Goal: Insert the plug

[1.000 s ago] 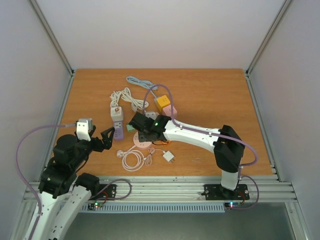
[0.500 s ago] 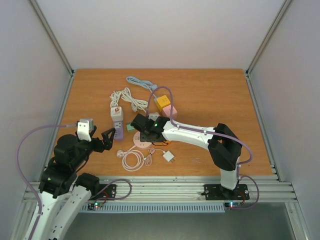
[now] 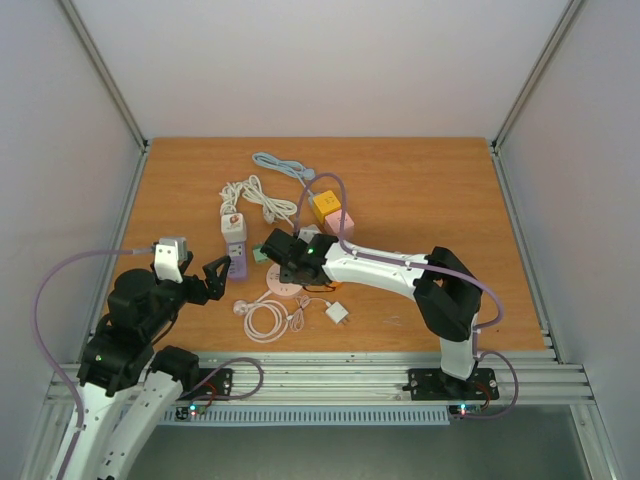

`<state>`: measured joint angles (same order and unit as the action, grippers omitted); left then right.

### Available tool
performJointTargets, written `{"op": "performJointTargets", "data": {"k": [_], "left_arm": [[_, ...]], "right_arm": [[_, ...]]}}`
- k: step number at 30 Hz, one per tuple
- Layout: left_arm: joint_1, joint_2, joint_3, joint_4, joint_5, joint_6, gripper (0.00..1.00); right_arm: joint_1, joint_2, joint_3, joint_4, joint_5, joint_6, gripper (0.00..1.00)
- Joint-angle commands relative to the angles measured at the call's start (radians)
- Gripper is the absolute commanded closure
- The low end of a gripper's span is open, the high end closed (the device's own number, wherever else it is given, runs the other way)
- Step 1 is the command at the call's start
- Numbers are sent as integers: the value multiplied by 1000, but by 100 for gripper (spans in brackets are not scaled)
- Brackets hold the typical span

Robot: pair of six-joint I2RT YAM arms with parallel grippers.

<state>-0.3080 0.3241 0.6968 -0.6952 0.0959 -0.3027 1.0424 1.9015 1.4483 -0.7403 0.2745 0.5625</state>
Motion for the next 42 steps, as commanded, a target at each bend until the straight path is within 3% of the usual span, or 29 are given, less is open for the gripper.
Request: {"op": "performJointTargets", "data": {"k": [1, 20, 27, 42], "left_arm": [[0, -13, -13, 29, -16, 11, 1], [1, -12, -15, 29, -28, 14, 1], [0, -10, -15, 28, -30, 14, 1], [1, -10, -15, 25, -33, 14, 1]], "right_arm": [[-4, 68, 0, -19, 8, 35, 56], [-2, 183, 51, -215, 13, -7, 57], [-36, 209, 54, -168, -181, -85, 57], [-35, 220, 80, -268, -33, -119, 57]]}}
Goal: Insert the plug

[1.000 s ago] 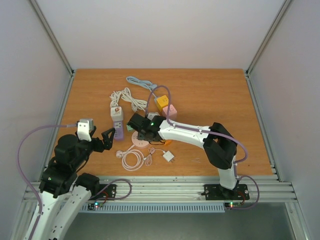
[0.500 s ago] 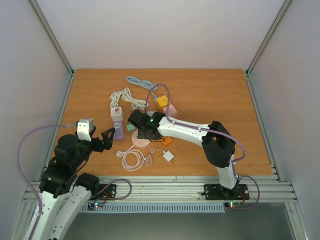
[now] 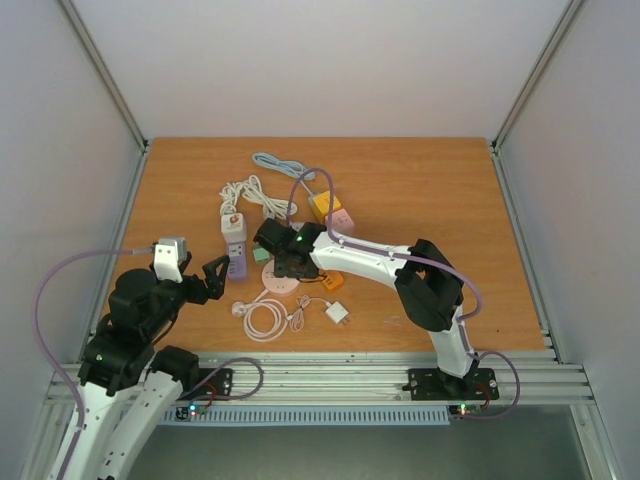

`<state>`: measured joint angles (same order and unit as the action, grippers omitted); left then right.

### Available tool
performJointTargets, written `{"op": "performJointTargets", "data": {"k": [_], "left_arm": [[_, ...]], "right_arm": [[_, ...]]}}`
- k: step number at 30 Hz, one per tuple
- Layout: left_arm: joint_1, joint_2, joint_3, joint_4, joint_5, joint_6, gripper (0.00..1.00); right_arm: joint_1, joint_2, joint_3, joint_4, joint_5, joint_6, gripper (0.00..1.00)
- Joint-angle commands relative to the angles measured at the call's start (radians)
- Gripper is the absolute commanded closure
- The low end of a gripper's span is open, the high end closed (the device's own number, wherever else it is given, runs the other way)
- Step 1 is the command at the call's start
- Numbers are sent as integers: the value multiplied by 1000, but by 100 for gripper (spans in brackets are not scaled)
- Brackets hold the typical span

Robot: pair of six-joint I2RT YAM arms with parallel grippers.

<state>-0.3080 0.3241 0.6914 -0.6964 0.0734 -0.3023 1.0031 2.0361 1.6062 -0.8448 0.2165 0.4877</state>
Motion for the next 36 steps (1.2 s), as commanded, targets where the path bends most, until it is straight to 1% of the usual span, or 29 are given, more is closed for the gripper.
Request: {"op": "performJointTargets", "data": {"k": [1, 10, 14, 17, 20, 24, 26, 28, 29, 31, 33, 36], "left_arm": [[1, -9, -10, 26, -11, 14, 1], [0, -1, -10, 28, -7, 12, 1], [0, 2, -10, 28, -6, 11, 1], [1, 5, -10, 28, -6, 11, 1], [0, 6, -10, 26, -6, 11, 1], [1, 10, -9, 25, -9, 11, 1], [1, 10, -8, 25, -7, 11, 1], [0, 16, -7, 25, 3, 13, 1], [1, 20, -4, 25, 9, 15, 1], [0, 27, -1, 24, 21, 18, 1], [1, 33, 3, 20, 25, 22, 1], [1, 40, 4, 19, 31, 23, 1]], "right_arm": [[5, 72, -82, -168, 26, -52, 57], [-5, -10, -118, -191, -35, -169, 54], [-23, -25, -130, -184, -32, -198, 53], [-31, -25, -124, -180, -23, -222, 50], [-29, -27, -114, -167, -33, -246, 43], [-29, -65, -116, -134, -50, -260, 25], [-29, -99, -126, -103, -69, -268, 19], [-29, -143, -156, -26, -133, -311, 14], [-29, -162, -172, 8, -169, -325, 12], [-29, -196, -199, 48, -189, -328, 10], [-29, -233, -227, 67, -169, -331, 9], [-30, -290, -265, 60, -93, -333, 8]]}}
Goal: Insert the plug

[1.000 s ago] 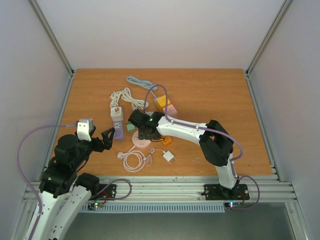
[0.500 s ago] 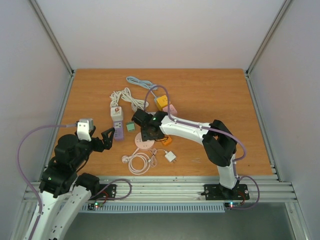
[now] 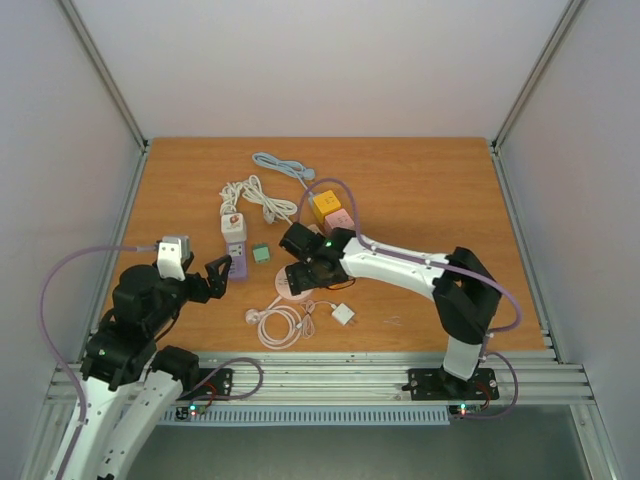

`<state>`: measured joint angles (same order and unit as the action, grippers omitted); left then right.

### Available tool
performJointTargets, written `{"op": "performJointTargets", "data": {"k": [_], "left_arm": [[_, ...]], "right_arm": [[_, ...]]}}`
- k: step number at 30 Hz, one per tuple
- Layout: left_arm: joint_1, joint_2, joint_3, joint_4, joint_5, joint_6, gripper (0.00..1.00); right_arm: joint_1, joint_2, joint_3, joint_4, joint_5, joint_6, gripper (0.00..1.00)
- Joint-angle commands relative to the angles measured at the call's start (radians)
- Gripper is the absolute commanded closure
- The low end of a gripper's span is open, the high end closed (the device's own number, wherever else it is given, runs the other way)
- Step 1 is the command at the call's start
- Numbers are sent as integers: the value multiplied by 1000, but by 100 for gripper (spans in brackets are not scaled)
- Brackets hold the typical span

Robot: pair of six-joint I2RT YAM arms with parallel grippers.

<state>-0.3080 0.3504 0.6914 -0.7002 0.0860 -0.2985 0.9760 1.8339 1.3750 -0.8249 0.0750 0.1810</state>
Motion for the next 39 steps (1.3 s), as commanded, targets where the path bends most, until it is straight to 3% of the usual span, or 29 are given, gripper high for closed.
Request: {"op": "performJointTargets", "data": {"k": [1, 8, 12, 19, 27, 39], "left_arm": [[0, 14, 4, 23, 23, 21, 1], [1, 8, 4, 14, 36, 20, 1], [0, 35, 14, 9, 53, 0, 1], [1, 116, 87, -71, -26, -47, 1], [0, 126, 102, -68, 23, -61, 1], [0, 117, 78, -38, 68, -60, 1]], "right_arm": [[-2, -109, -47, 32, 69, -28, 8], [-2, -254, -196, -32, 150, -54, 12], [-2, -314, -329, 10, 97, -116, 15], [-2, -231, -383, 49, 19, -139, 25], [0, -157, -395, 88, -104, -217, 33], [13, -143, -397, 39, -84, -204, 37]]}}
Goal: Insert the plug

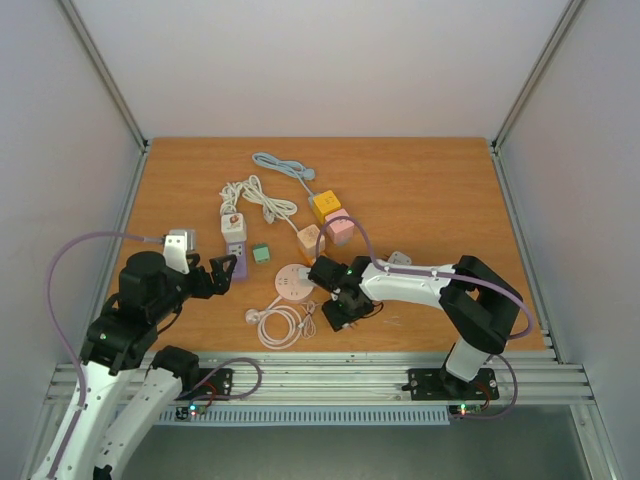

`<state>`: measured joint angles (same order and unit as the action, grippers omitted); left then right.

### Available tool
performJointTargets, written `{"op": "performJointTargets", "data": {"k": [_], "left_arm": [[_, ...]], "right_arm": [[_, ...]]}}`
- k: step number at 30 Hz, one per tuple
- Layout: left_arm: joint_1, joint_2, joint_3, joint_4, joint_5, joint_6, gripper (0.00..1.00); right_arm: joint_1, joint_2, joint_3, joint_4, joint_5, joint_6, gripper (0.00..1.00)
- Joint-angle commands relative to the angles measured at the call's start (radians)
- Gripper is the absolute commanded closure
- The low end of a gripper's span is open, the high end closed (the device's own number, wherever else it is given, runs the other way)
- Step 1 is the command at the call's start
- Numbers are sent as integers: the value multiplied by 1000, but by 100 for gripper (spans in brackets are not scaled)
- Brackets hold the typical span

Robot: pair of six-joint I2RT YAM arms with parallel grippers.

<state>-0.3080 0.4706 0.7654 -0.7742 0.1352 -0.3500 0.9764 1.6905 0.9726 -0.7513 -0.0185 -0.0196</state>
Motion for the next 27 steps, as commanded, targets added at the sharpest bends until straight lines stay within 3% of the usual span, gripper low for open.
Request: {"op": "performJointTargets", "data": {"k": [1, 11, 22, 27], "left_arm": [[1, -3, 4, 37, 18, -9, 1], [0, 52, 33, -5, 63, -13, 1], [0, 21, 57, 36, 246, -38, 1], [0, 24, 86, 97, 388, -109, 7]], "right_arm": [[21, -2, 8, -42, 14, -3, 37], [30, -39, 26, -49, 15, -24, 59], [30, -367, 90, -25, -175, -192, 59], [30, -418, 200, 1, -209, -246, 58]]}}
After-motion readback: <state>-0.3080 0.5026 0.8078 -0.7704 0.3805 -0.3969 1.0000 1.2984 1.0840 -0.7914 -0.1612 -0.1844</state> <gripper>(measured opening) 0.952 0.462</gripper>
